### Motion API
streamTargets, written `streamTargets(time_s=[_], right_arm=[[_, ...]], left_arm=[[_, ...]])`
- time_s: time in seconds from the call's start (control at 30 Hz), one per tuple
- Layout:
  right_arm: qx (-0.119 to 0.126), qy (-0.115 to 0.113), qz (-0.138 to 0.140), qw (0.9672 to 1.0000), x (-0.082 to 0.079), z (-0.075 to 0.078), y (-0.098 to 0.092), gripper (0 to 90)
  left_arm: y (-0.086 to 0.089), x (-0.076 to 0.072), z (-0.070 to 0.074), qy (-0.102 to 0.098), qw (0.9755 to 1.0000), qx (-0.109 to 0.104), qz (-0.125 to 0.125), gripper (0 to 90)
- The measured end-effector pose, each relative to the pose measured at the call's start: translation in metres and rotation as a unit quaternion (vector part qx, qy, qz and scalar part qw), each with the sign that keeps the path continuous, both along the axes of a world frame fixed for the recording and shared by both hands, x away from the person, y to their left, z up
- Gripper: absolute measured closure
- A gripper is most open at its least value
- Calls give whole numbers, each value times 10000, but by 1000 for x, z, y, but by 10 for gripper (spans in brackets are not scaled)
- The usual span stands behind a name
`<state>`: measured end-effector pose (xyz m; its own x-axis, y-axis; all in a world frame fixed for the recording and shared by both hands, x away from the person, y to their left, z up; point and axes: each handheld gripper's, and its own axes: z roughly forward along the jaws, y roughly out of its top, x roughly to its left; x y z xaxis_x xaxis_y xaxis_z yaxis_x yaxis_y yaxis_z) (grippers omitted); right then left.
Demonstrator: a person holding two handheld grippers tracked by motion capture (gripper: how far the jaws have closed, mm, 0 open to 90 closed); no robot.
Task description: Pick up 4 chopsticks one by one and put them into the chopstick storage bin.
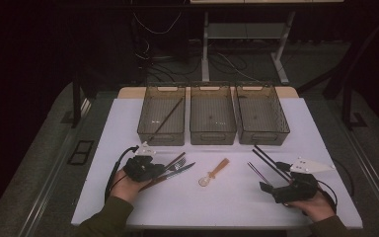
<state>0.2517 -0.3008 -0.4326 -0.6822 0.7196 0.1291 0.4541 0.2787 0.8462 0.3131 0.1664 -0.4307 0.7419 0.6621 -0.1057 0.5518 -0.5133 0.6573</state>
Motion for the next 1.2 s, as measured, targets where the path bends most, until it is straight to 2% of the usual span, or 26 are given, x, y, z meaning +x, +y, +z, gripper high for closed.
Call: streamTargets(time_s=[0.43, 1.03, 1.2], right_arm=[[-3, 12, 13, 10000, 0, 0, 1, 18], [-47, 56, 93, 9999, 2, -3, 6, 18], [-49, 58, 96, 9999, 2, -3, 6, 18]], left_arm=[[6, 0, 7, -127, 9998, 66, -171, 842], [10, 3, 20, -211, 9990, -276, -285, 842], [10, 5, 24, -262, 9986, -378, -247, 842]])
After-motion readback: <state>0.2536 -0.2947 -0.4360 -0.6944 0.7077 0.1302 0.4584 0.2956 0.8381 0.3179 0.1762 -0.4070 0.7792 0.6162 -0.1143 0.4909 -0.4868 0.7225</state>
